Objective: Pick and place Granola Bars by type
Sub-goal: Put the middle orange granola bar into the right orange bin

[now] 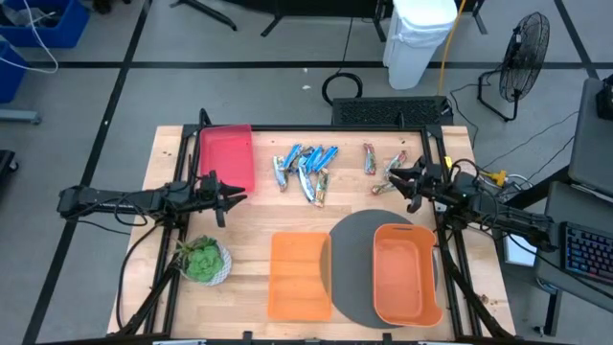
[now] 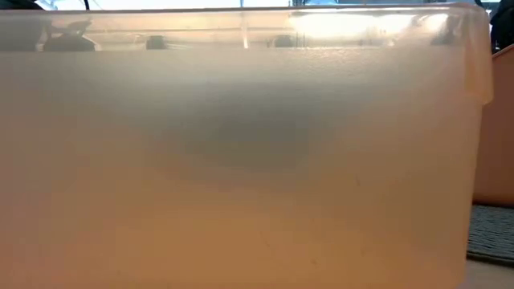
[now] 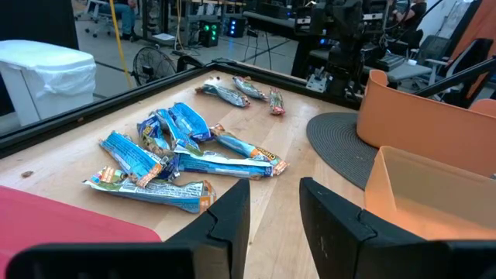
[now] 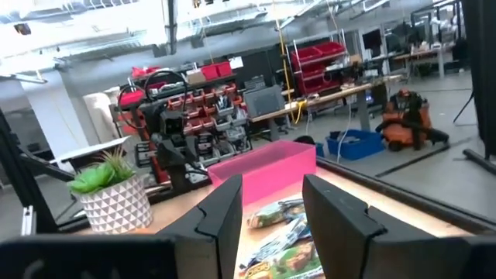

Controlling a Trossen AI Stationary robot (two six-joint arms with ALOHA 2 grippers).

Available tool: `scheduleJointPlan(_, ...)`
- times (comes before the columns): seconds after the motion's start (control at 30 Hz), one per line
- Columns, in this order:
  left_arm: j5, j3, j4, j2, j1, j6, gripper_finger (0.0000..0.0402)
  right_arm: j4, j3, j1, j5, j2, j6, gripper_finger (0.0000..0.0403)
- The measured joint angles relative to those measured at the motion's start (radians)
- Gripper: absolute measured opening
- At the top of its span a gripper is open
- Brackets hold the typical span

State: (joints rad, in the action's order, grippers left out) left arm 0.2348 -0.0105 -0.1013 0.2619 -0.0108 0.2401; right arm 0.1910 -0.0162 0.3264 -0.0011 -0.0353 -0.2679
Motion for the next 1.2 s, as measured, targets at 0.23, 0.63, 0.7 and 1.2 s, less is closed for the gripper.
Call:
scheduleJointPlan(0.23,0.0,0.0,0.0,0.0,0.0,0.0,0.0118,-0.005,-0.018,0.0,0.142,-0.025,0.003,0.0128)
scheduleJointPlan(0.63,0.0,0.0,0.0,0.0,0.0,0.0,0.0118,-0.794,-0.625,0.127,0.469,-0.665,-0.112,0.0128)
scheduleJointPlan(0.7,0.0,0.0,0.0,0.0,0.0,0.0,0.0118,-0.907,-0.73,0.2,0.44,-0.797,-0.103,0.0132)
scheduleJointPlan(1.2,0.0,0.0,0.0,0.0,0.0,0.0,0.0118,-1.05,-0.891,0.641,0.021,-1.377,0.054,0.0235)
